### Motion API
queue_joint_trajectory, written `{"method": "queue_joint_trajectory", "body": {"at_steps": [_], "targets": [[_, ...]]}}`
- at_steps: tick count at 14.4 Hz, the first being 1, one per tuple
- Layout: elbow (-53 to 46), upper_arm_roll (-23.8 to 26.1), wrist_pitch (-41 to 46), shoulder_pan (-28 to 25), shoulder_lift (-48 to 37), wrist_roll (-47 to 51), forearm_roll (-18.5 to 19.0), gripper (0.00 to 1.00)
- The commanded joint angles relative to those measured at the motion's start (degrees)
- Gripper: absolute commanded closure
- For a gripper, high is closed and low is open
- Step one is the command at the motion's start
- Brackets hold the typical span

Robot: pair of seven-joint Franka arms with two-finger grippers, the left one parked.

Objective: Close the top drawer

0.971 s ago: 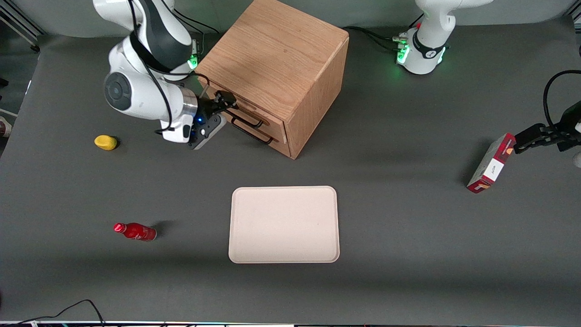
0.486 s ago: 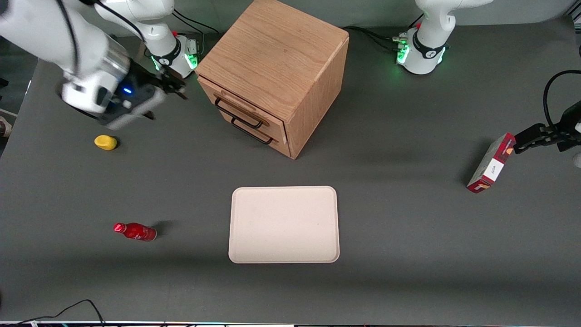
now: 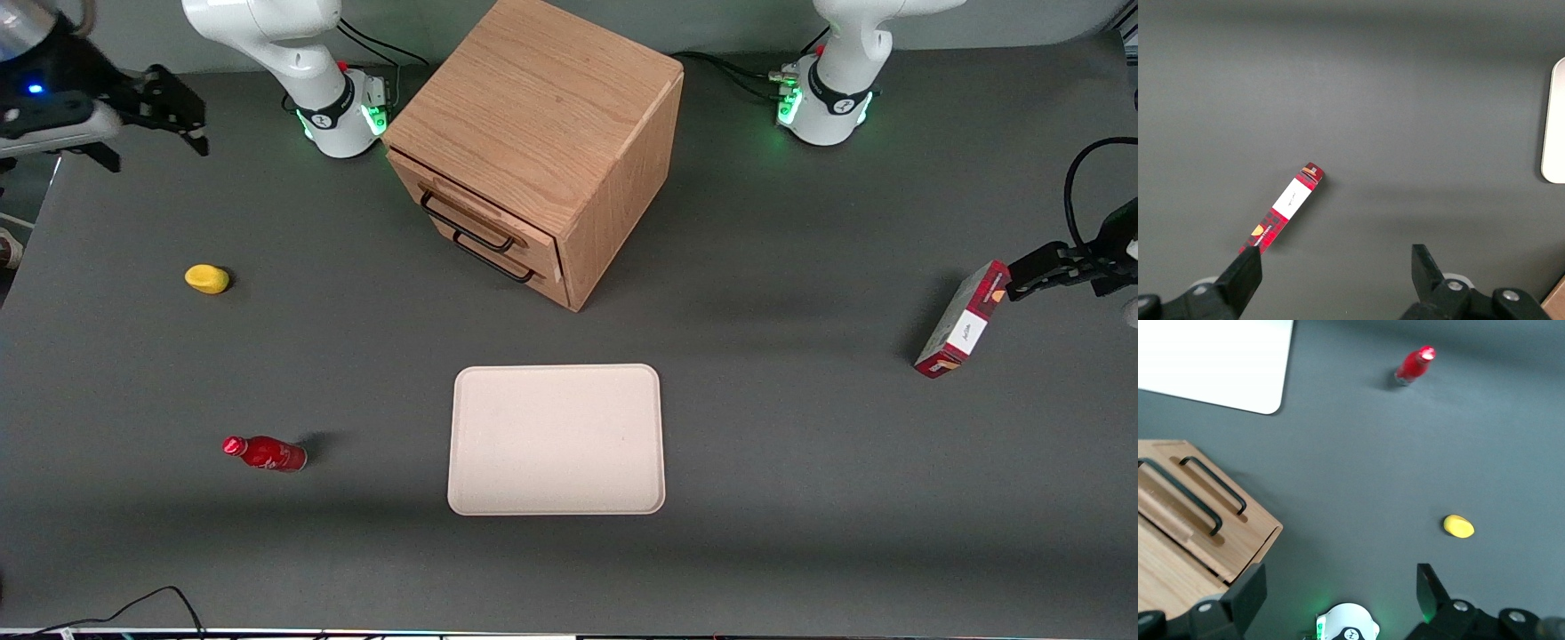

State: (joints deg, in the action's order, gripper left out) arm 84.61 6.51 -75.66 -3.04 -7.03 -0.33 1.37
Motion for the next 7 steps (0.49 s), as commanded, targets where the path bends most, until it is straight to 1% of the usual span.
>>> {"method": "queue_joint_trajectory", "body": {"at_steps": [1, 3, 4, 6, 7], "targets": [[-4.1, -2.2, -1.6, -0.4, 3.5, 1.6, 1.0, 0.0], [-3.7, -4.8, -1.2, -0.4, 2.8, 2.0, -1.5, 0.0], [-2.0, -5.4, -0.5, -0.5, 1.8, 3.2, -2.0, 0.0], [4.4, -5.6, -1.7, -0.4, -2.4, 3.8, -2.0, 0.0], [8.2, -5.6, -3.7, 0.0, -4.9, 4.5, -2.0, 0.0]]}}
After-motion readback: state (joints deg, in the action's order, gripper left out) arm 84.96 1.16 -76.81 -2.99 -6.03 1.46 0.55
